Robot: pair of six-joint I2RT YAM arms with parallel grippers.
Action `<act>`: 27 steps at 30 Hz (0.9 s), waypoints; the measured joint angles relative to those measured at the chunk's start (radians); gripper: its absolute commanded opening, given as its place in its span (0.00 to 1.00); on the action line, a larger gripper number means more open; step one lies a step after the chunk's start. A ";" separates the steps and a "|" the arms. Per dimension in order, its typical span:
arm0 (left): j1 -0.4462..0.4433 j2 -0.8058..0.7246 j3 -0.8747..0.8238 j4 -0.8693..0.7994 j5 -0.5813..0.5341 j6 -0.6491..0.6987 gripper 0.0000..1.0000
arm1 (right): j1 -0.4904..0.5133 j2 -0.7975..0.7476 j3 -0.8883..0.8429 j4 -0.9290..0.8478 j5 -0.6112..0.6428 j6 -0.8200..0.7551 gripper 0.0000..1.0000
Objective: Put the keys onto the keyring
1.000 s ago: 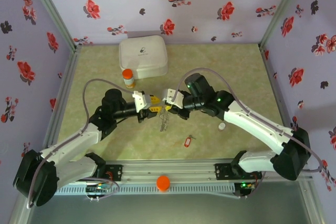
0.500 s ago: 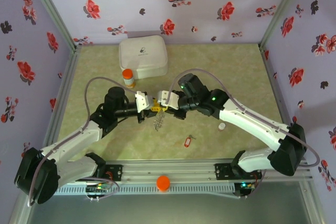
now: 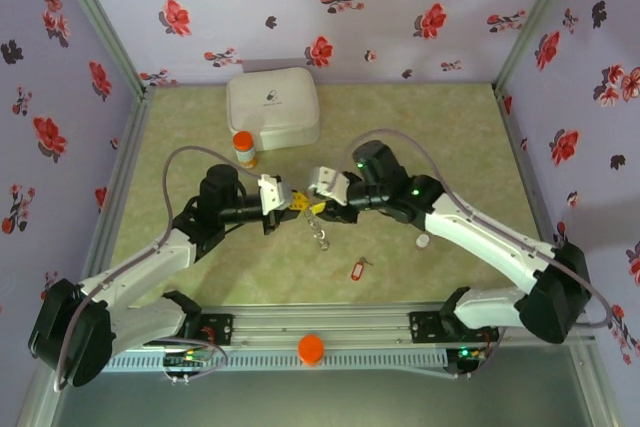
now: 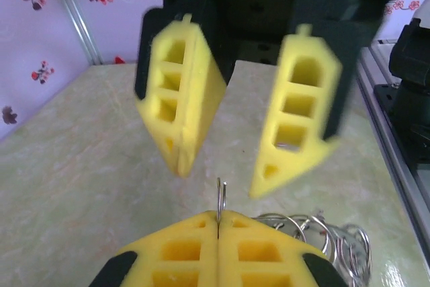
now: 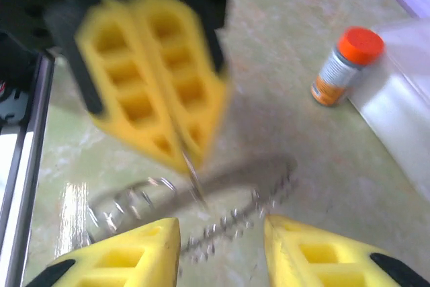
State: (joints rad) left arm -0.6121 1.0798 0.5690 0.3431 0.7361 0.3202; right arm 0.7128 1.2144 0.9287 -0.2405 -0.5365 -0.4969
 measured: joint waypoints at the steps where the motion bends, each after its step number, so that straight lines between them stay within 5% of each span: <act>1: 0.000 0.002 -0.013 0.035 0.000 -0.011 0.00 | -0.037 -0.024 -0.052 0.047 -0.027 0.022 0.40; 13: 0.000 0.060 -0.077 0.284 0.005 -0.134 0.00 | -0.039 -0.039 -0.198 0.353 -0.122 0.134 0.31; 27: 0.000 0.064 -0.080 0.315 0.027 -0.158 0.00 | 0.000 -0.038 -0.184 0.394 -0.110 0.135 0.21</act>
State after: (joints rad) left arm -0.6121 1.1442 0.4885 0.6586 0.7631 0.1619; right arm 0.7132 1.1767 0.7444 0.1532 -0.6468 -0.3618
